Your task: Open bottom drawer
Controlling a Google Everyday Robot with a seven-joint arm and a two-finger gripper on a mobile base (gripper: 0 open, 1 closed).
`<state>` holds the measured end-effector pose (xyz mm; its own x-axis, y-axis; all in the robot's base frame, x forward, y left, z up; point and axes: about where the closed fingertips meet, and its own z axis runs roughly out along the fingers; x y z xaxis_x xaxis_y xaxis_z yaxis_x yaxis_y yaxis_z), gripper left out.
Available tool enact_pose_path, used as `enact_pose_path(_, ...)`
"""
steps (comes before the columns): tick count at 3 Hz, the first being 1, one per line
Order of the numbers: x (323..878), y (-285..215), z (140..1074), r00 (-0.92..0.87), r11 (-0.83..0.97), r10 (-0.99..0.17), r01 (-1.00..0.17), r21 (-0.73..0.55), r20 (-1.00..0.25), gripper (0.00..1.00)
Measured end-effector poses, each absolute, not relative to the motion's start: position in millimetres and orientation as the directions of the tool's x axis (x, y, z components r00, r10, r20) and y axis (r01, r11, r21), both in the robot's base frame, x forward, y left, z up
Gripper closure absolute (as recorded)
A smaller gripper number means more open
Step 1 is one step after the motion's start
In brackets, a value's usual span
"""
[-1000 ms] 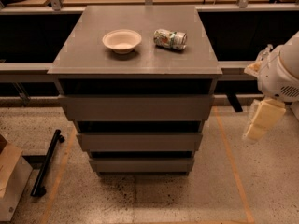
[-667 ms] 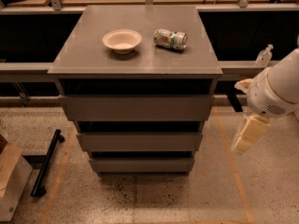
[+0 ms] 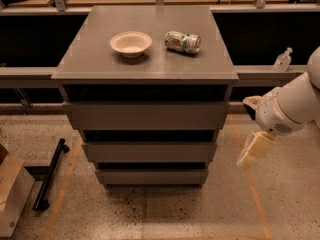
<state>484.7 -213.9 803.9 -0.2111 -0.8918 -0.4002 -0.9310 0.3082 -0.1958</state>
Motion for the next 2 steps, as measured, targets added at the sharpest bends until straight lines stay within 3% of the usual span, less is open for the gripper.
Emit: enact_pose_path(2,496.6,-197.9,745.8,-0.255,0.328,-0.855,-0.94,-0.091,-0.451,0.0)
